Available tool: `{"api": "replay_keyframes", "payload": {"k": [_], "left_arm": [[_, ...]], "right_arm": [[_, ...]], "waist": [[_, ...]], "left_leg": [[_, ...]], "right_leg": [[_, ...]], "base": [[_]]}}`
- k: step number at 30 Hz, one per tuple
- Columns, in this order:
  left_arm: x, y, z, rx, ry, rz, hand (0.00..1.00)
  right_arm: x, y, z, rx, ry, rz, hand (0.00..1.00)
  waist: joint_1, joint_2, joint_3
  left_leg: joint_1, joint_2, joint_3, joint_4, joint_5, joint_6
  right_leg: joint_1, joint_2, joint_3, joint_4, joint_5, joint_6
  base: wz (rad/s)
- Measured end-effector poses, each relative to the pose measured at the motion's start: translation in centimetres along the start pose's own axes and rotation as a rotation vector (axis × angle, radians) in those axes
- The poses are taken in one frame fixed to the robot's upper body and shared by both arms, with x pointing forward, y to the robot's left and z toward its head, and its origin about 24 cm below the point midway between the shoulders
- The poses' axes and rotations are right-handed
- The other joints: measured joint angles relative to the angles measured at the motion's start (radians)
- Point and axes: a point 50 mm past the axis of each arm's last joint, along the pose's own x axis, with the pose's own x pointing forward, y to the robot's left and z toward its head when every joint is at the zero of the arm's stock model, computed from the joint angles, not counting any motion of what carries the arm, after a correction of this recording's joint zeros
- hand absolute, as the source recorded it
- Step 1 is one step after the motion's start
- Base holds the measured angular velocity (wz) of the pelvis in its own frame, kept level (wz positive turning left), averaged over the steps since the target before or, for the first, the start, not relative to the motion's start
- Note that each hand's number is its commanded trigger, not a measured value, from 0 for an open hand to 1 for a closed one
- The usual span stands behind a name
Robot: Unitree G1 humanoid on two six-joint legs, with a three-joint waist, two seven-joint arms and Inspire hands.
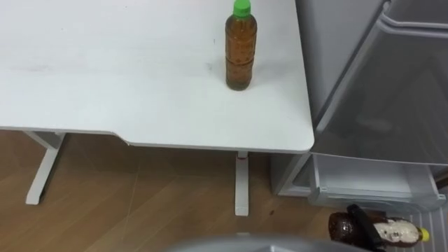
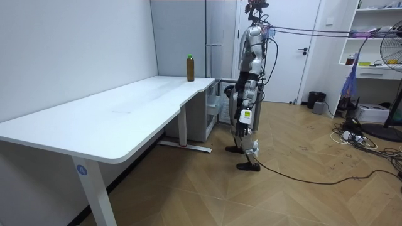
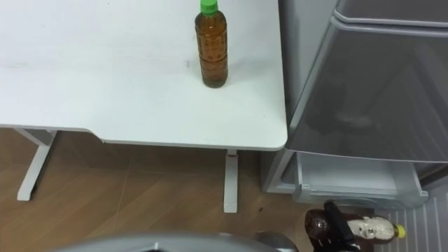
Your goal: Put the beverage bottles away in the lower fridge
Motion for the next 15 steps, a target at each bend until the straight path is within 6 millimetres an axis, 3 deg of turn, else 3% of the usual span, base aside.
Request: {"api": "replay_keyframes", "payload": {"k": [8,10,15], "left_arm": [[0.0,-1.1,0.7,0.185,-0.017,-0.081,0.0],[0.1,-1.6,1.0,0.245,-0.022,-0.106,0.0],[0.1,-3.2,3.5,0.386,-0.086,-0.158,0.0]], "right_arm": [[0.5,2.6,1.1,0.072,-0.034,0.055,1.0],[0.7,4.1,1.7,0.097,-0.049,0.086,1.0],[1.0,7.0,2.7,0.189,-0.085,0.158,1.0]], "waist": [[-0.009,-0.005,-0.0019],[-0.031,0.0,0.0022],[-0.036,0.003,0.0076]], "left_leg": [[-0.05,-0.006,-0.01,0.023,0.0,0.001],[-0.078,-0.009,-0.009,0.04,0.0,0.001],[-0.162,-0.021,0.01,0.073,0.002,0.002]], "right_leg": [[-0.038,-0.006,-0.002,-0.006,0.001,0.003],[-0.054,-0.012,-0.009,-0.002,0.004,0.004],[-0.14,-0.034,-0.019,0.04,0.001,0.002]], "base": [[0.02],[0.11],[0.01]]}}
